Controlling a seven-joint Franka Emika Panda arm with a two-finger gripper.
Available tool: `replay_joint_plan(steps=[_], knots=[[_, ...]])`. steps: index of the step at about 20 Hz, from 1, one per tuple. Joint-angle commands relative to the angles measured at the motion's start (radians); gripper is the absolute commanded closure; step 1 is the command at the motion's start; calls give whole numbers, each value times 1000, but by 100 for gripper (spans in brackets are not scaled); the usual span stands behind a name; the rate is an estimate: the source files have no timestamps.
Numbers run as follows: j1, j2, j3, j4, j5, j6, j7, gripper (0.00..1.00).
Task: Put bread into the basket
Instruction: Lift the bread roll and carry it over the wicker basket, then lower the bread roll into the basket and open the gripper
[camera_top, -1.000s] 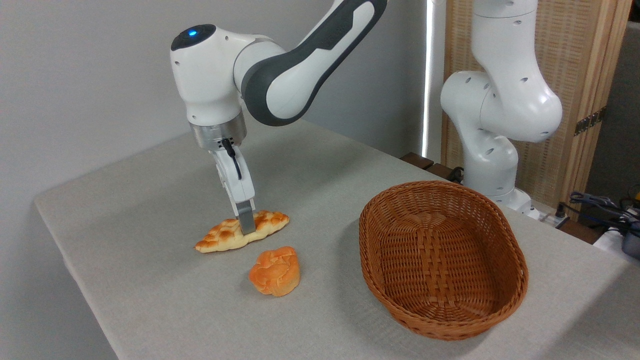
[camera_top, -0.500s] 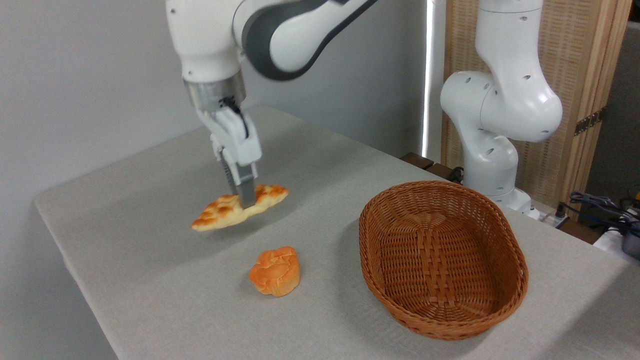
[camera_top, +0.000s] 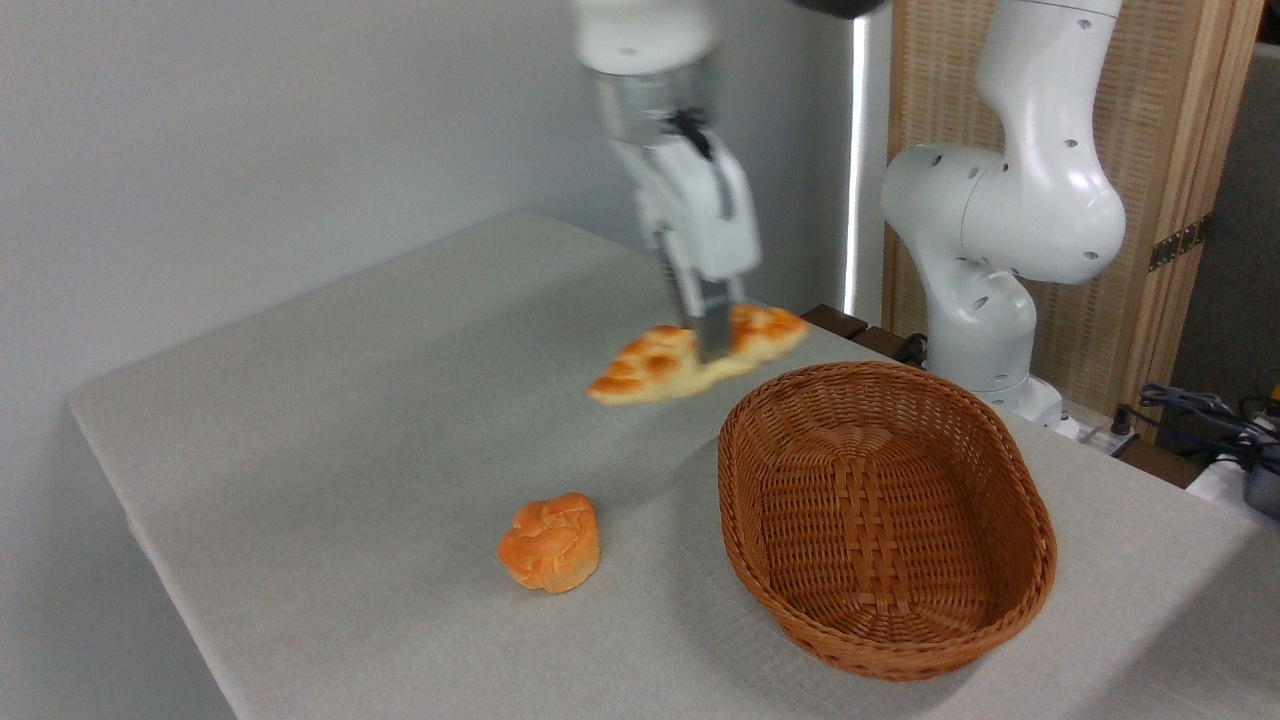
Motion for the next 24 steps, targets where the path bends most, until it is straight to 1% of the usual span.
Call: replay_joint_plan(steps=[1,2,3,4,6,7,9,12,13,15,16,18,22,24], knots=[[-9,-80,63,-119,77,-8,160,67],[-11,-80,64,-128,103,-5,161,67],[-11,-80,64,-139,128,-5,161,64],[-11,-80,73,-156,137,-5,161,60],[-12,-79,84,-179,139,-3,161,58],[-15,-77,84,-188,139,4,161,50],[-17,-73,84,-204,139,30,161,45],[-17,-68,86,-253,140,98,161,29],[-17,-67,87,-260,145,102,161,25],[-18,-64,89,-270,178,103,161,19],[-18,-62,89,-273,192,103,161,17],[-18,-59,90,-282,202,103,161,15],[-18,-57,89,-282,203,103,161,10],[-18,-57,89,-280,202,106,161,4]])
